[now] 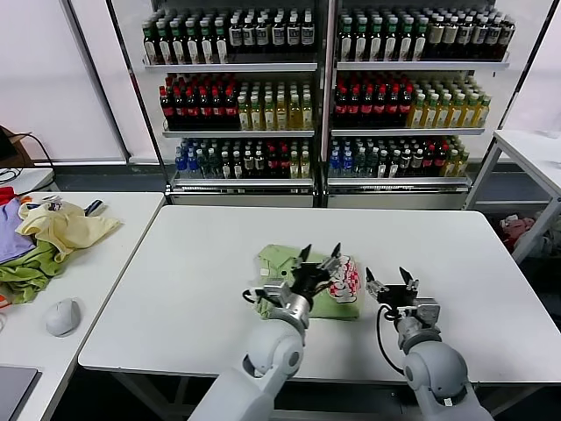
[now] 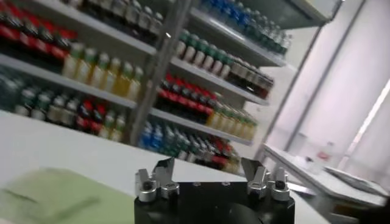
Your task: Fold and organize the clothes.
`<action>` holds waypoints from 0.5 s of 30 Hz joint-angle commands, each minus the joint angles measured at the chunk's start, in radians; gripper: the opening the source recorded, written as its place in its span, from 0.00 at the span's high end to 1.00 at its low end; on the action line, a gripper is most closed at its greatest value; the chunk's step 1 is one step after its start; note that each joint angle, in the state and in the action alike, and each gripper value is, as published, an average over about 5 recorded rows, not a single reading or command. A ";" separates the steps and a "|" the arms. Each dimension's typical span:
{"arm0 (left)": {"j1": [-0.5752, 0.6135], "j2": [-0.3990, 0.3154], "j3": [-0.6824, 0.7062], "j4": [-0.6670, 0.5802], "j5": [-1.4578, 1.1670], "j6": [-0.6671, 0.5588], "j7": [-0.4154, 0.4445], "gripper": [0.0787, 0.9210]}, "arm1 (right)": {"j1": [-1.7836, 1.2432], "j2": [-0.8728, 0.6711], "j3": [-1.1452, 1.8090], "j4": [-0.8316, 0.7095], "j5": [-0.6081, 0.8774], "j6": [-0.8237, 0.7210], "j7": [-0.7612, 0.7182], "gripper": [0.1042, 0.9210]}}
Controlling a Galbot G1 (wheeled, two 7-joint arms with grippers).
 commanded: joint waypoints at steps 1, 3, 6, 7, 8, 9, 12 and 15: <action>0.143 0.164 -0.176 -0.154 0.150 -0.036 0.007 0.17 | 0.068 0.070 -0.164 -0.106 -0.045 -0.016 0.022 0.12; 0.172 0.170 -0.187 -0.175 0.159 -0.040 0.005 0.14 | 0.081 0.078 -0.176 -0.130 -0.064 -0.021 0.030 0.12; 0.201 0.169 -0.192 -0.192 0.167 -0.045 0.003 0.12 | 0.099 0.082 -0.181 -0.165 -0.077 -0.036 0.046 0.12; 0.209 0.168 -0.192 -0.195 0.168 -0.046 0.003 0.12 | 0.104 0.082 -0.181 -0.175 -0.079 -0.042 0.051 0.12; 0.215 0.167 -0.191 -0.198 0.169 -0.046 0.002 0.12 | 0.108 0.081 -0.180 -0.183 -0.078 -0.047 0.056 0.12; 0.221 0.166 -0.191 -0.200 0.169 -0.046 0.002 0.12 | 0.111 0.080 -0.179 -0.188 -0.077 -0.051 0.060 0.12; 0.231 0.163 -0.190 -0.208 0.170 -0.046 0.000 0.12 | 0.115 0.072 -0.171 -0.202 -0.071 -0.061 0.066 0.15; 0.237 0.162 -0.191 -0.215 0.171 -0.046 -0.001 0.12 | 0.115 0.061 -0.160 -0.210 -0.065 -0.060 0.063 0.23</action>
